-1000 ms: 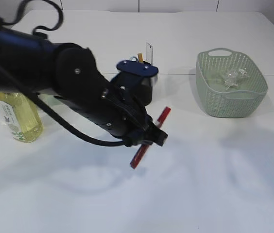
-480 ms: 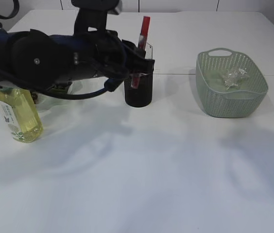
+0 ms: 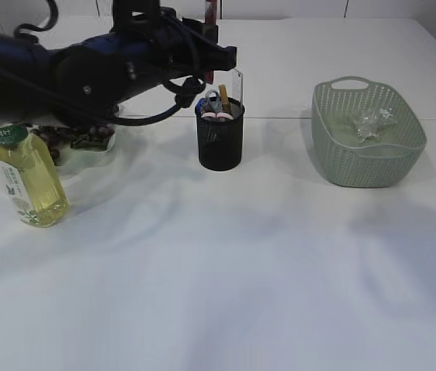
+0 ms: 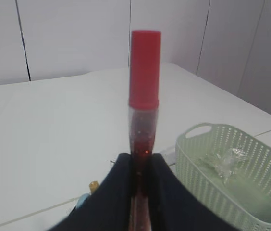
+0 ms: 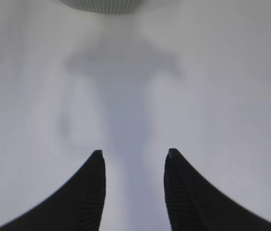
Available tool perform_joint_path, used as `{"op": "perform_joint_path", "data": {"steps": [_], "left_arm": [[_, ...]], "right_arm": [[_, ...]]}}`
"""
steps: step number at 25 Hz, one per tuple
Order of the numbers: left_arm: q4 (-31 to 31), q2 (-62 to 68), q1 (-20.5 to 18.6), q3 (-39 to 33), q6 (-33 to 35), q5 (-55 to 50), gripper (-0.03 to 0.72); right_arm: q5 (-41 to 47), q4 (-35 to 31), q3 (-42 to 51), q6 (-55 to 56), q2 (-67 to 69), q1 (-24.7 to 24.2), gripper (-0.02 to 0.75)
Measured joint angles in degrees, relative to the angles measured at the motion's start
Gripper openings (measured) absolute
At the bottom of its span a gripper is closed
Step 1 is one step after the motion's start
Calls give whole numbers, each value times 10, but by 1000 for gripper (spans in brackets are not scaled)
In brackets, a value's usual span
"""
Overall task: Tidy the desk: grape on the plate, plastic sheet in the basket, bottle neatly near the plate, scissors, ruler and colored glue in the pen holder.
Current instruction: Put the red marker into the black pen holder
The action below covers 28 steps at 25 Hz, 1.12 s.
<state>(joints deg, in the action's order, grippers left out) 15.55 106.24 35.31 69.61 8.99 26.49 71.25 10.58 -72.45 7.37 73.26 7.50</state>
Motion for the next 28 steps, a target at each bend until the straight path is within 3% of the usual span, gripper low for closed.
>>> {"op": "perform_joint_path", "data": {"steps": [12, 28], "left_arm": [[-7, 142, -22, 166, 0, 4, 62], [-8, 202, -34, 193, -3, 8, 62]], "right_arm": [[0, 0, 0, 0, 0, 0, 331], [0, 0, 0, 0, 0, 0, 331]]}}
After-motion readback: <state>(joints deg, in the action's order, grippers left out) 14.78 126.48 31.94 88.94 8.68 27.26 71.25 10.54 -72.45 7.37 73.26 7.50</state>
